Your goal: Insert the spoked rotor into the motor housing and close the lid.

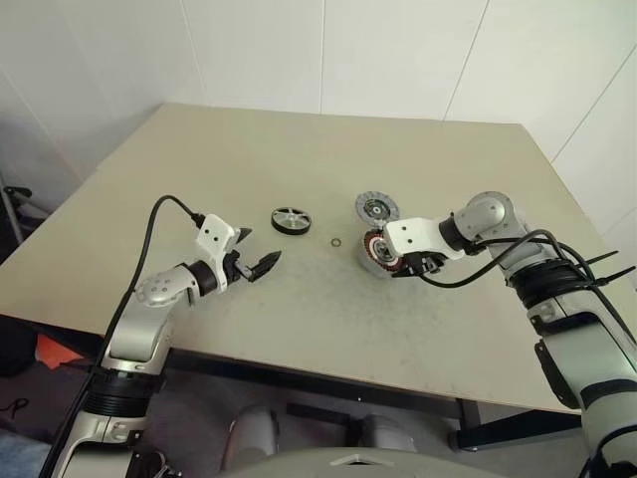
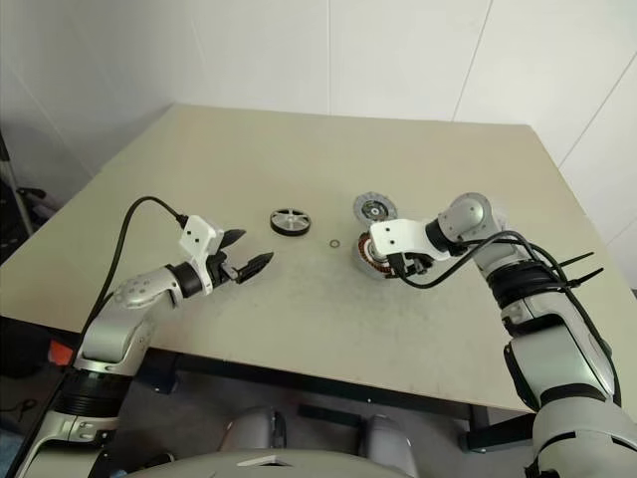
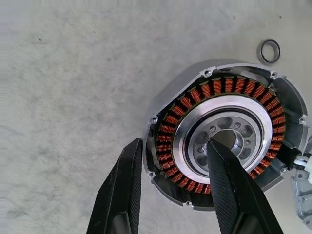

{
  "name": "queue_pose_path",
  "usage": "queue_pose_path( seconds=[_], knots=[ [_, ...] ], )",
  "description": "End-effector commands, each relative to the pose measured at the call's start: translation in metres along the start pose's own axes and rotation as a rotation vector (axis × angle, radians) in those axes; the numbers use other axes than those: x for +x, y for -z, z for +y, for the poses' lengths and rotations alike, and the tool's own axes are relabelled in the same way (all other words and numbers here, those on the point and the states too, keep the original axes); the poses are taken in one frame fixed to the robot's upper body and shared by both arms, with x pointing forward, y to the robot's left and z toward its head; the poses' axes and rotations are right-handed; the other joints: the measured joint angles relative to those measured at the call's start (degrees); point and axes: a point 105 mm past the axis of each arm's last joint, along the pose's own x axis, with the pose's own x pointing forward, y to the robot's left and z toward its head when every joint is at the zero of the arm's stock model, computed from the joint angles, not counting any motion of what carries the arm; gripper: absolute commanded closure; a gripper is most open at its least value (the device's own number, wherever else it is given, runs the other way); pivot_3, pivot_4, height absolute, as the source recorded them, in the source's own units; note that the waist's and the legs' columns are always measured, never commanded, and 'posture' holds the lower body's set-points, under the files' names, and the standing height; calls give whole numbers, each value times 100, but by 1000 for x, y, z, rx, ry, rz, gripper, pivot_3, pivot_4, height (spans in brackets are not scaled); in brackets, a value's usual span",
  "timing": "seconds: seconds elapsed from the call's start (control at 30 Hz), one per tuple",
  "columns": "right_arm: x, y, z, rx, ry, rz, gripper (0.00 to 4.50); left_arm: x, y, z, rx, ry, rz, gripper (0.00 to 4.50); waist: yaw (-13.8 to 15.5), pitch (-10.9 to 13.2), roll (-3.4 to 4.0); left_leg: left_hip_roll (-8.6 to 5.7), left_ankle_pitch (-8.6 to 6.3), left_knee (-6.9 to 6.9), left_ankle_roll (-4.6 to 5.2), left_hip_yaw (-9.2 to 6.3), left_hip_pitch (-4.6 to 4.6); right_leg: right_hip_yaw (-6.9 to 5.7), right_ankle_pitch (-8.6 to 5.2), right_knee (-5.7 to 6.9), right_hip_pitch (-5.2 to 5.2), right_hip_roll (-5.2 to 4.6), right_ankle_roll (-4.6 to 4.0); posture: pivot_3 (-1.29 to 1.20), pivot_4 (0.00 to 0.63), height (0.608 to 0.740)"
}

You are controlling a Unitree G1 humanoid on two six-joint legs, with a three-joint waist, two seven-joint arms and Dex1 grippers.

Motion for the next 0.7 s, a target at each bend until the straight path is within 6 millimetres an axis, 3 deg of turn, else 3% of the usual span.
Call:
queue_pose_path(
  seconds=[0.03, 0.13, 0.27, 0.5, 0.7],
  knots=[
    [-24, -17, -14, -70, 96, -15, 2577, 1, -12, -4, 34, 8, -39, 0, 4, 0, 0, 0, -7, 0, -12, 0, 0, 0, 0, 0, 0, 0, 0, 0, 0, 740],
    [-24, -21, -8, -69, 89, -24, 2577, 1, -12, -4, 33, 7, -38, 0, 7, 0, 0, 0, -7, 0, -13, 0, 0, 0, 0, 0, 1, 0, 0, 0, 0, 740],
    [-22, -6, -7, -43, 122, 45, 2577, 0, -11, -4, 33, 7, -37, 0, 7, 0, 0, 0, -7, -1, -13, 0, 0, 0, 0, -1, 1, 0, 1, 0, 0, 740],
    [-39, 2, -4, -45, 160, 96, 2577, 0, -11, -4, 34, 12, -34, 0, 8, 0, 0, -1, -7, 0, -15, 0, 3, 1, 0, -1, 3, 0, 1, 0, 0, 740],
    [-53, -2, 9, -45, 151, 102, 2577, 1, -9, -5, 28, 13, -36, 0, 8, 1, 2, -1, -7, -1, -13, 0, 2, 1, 0, -2, 2, 0, 2, 0, 0, 740]
  ],
)
